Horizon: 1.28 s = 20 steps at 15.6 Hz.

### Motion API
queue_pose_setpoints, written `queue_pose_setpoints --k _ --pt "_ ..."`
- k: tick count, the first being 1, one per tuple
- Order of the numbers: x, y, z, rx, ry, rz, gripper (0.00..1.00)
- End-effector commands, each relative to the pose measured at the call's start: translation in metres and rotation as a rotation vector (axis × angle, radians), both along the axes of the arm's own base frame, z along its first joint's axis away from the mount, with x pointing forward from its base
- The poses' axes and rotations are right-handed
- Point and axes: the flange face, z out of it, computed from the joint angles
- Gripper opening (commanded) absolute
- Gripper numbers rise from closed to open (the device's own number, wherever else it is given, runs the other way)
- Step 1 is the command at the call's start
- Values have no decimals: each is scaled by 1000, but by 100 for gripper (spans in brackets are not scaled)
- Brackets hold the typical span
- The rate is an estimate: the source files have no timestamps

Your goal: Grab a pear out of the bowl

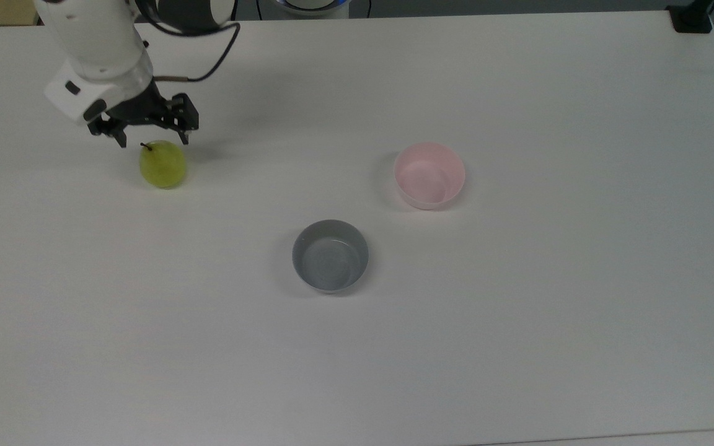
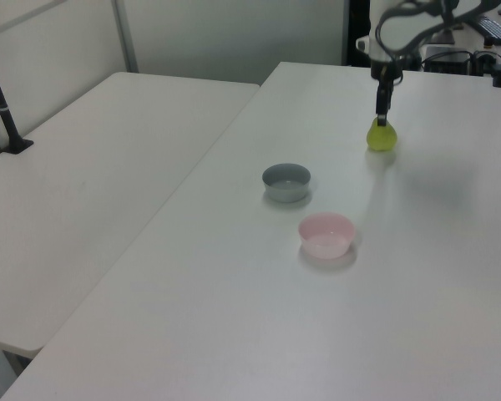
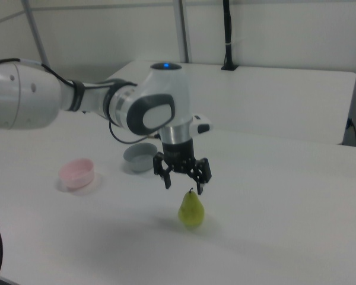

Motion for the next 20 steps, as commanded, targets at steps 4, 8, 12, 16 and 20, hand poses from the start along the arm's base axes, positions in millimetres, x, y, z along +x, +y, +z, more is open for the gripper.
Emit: queue_pose_setpoints --k 4,8,12,16,20 --pt "-23 18 121 69 15 -123 100" --pt "-28 41 164 72 -44 -218 100" --pt "-36 67 197 82 -44 -273 100" --pt "-50 87 223 94 -26 -235 100" --pt "-52 109 235 98 -47 -186 100"
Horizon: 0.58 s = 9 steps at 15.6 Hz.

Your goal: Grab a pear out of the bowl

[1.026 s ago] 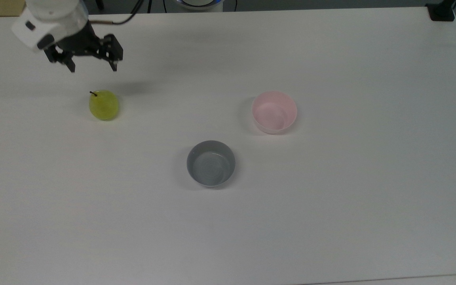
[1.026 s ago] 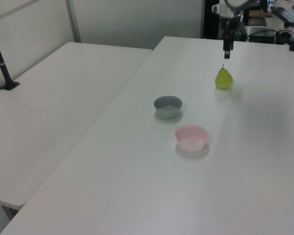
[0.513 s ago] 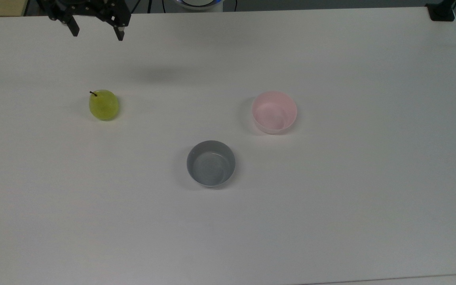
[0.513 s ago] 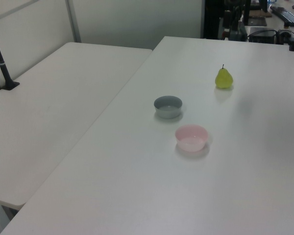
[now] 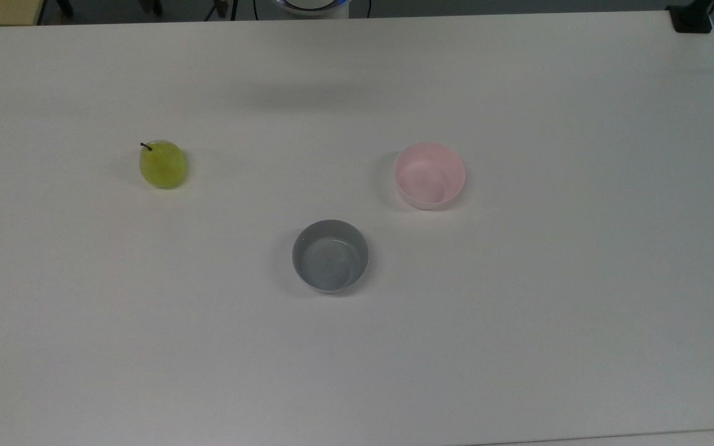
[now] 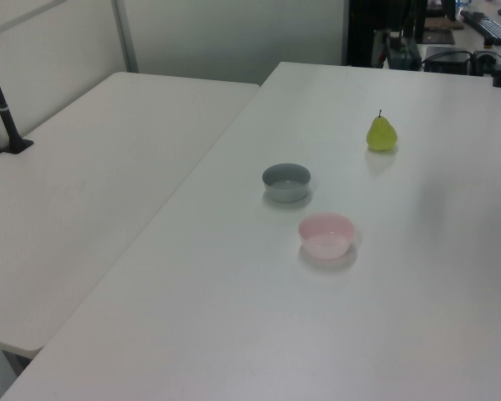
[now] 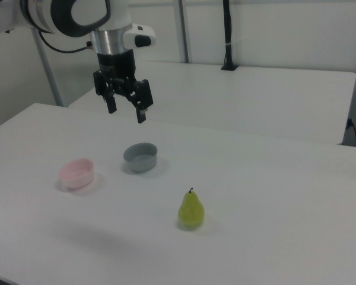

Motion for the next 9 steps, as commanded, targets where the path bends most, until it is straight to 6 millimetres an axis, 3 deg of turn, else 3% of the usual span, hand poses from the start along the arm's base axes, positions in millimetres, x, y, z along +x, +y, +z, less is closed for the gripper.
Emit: queue_pose_setpoints --k 1,9 --pt "-7 23 13 19 -11 31 100" --pt "9 49 11 -17 -97 152 100"
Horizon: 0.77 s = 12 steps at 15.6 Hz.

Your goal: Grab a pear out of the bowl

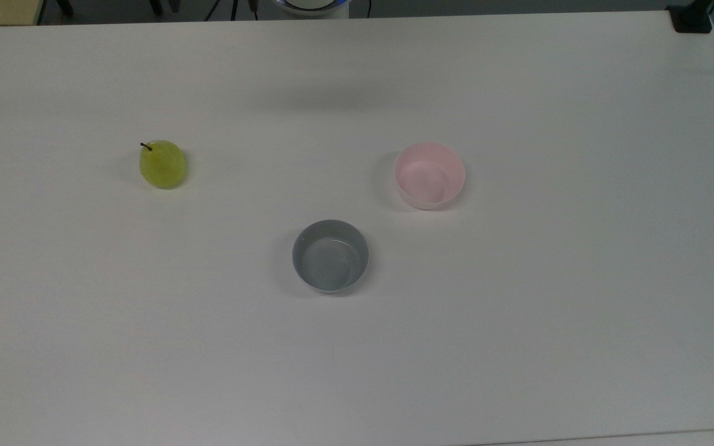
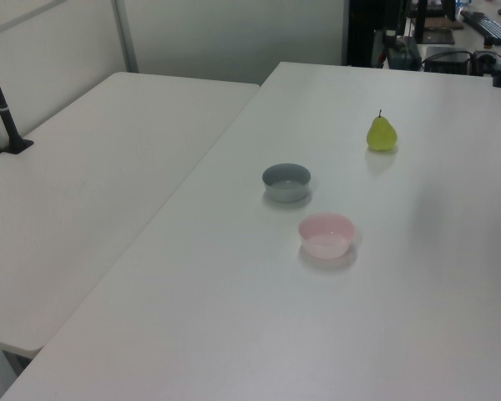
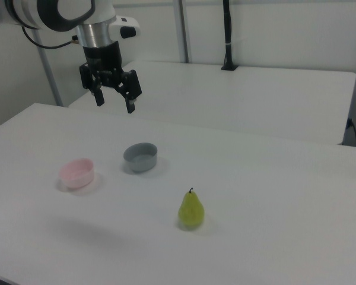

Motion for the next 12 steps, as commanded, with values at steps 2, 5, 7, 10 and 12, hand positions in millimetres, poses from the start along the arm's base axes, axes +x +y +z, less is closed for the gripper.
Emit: queue_pose_setpoints --k 2,5,7,10,12 --pt "7 11 -3 -29 -53 90 100" --pt "9 17 -11 -32 -38 110 100" --pt "9 15 -11 -30 -38 108 100" --pt "8 15 -9 -28 -41 98 100" --pt "7 16 -8 -28 -41 98 100"
